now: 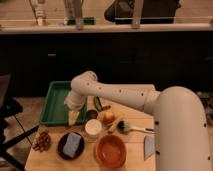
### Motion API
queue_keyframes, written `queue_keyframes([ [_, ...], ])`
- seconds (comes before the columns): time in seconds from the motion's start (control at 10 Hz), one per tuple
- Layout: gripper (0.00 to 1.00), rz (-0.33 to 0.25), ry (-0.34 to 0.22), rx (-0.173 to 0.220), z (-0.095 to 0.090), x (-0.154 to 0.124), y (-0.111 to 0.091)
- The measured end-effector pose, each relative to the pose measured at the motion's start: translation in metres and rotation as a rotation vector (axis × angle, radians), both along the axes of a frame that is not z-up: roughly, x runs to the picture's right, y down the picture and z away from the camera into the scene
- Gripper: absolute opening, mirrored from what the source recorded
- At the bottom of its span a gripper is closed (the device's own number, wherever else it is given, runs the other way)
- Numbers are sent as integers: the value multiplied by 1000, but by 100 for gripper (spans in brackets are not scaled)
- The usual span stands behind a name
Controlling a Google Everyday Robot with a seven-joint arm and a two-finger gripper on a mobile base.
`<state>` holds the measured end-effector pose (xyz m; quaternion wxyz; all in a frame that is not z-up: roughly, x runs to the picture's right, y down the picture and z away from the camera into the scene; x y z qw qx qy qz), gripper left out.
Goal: Place fork in table surface
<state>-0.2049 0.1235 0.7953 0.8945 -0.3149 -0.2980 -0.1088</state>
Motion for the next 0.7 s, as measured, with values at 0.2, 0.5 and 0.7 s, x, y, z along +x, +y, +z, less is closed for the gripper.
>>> queue_keyframes([
  [0.2, 80, -61, -40, 0, 8, -1, -7],
  [0.5, 80, -192, -120, 34, 20, -5, -19],
  [0.7, 80, -259, -149, 57, 23, -8, -21],
])
